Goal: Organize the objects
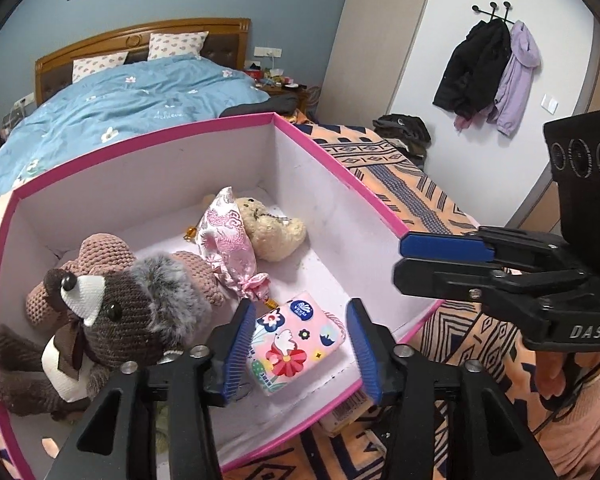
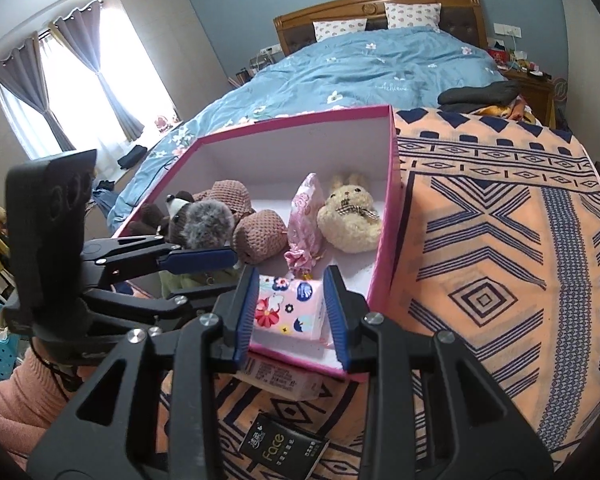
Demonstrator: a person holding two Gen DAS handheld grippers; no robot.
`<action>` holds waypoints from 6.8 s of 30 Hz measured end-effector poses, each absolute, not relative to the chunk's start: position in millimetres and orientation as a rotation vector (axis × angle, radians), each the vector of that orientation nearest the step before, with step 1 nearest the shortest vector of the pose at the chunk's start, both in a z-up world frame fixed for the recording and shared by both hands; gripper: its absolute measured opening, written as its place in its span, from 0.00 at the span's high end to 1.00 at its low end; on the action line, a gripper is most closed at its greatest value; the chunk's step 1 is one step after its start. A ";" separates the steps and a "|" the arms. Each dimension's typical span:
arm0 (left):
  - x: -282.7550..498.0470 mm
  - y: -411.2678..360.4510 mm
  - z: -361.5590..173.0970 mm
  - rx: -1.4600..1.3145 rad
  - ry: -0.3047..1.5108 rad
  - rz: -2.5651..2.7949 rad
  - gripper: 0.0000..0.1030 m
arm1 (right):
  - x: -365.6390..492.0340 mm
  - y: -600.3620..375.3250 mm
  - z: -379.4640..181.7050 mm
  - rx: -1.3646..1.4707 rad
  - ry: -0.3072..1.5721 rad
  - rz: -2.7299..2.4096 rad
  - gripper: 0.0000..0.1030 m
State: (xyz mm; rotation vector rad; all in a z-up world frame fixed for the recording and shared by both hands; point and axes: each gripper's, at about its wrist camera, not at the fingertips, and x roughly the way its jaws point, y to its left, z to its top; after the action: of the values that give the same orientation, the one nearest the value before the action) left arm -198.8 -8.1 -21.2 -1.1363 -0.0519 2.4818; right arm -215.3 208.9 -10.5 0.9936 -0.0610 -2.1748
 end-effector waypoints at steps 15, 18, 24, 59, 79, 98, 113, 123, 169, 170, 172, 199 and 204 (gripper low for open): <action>-121.9 -16.8 1.8 -0.856 0.014 2.559 0.32 | -158.9 233.9 -9.7 0.862 -0.101 -2.148 0.58; -108.4 -16.6 2.9 -0.847 -0.012 2.526 0.32 | -153.6 232.5 -19.2 0.886 -0.090 -2.136 0.58; -95.9 -5.8 -10.5 -0.883 -0.021 2.465 0.32 | -157.2 229.6 -46.7 0.970 -0.109 -2.129 0.58; -115.3 -15.4 -86.3 -1.197 -0.219 2.331 0.36 | -149.3 218.6 -88.2 1.110 -0.083 -2.025 0.62; -120.2 -14.1 -92.9 -1.202 -0.205 2.358 0.42 | -170.0 205.9 -98.0 1.160 -0.131 -2.002 0.61; -122.7 -28.0 -98.4 -1.232 -0.232 2.368 0.54 | -175.3 194.0 -101.0 1.164 -0.123 -1.970 0.61; -110.1 -34.2 -82.1 -1.168 -0.217 2.386 0.54 | -159.1 208.6 -88.7 1.117 -0.148 -1.980 0.61; -101.9 -17.6 -66.4 -1.118 -0.183 2.412 0.54 | -146.6 209.8 -75.6 1.065 -0.131 -2.002 0.61; -118.2 -0.4 6.8 -0.889 -0.041 2.491 0.53 | -146.6 227.9 -1.3 0.816 -0.119 -2.125 0.61; -119.6 -0.3 7.1 -0.888 -0.039 2.492 0.53 | -147.2 227.9 -0.8 0.816 -0.119 -2.127 0.61; -121.0 0.2 7.2 -0.890 -0.041 2.491 0.53 | -149.7 227.4 0.1 0.817 -0.115 -2.132 0.61; -144.8 -2.1 7.4 -0.926 -0.039 2.496 0.53 | -174.5 222.9 1.8 0.850 -0.123 -2.130 0.61; -151.4 -3.6 6.4 -0.935 -0.047 2.497 0.53 | -177.4 221.3 2.3 0.853 -0.120 -2.130 0.61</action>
State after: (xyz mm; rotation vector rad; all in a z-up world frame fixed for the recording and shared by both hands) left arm -151.4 -3.6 6.4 -0.9347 -0.0468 2.4972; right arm -177.4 221.3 2.3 0.8526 -0.1200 -2.1295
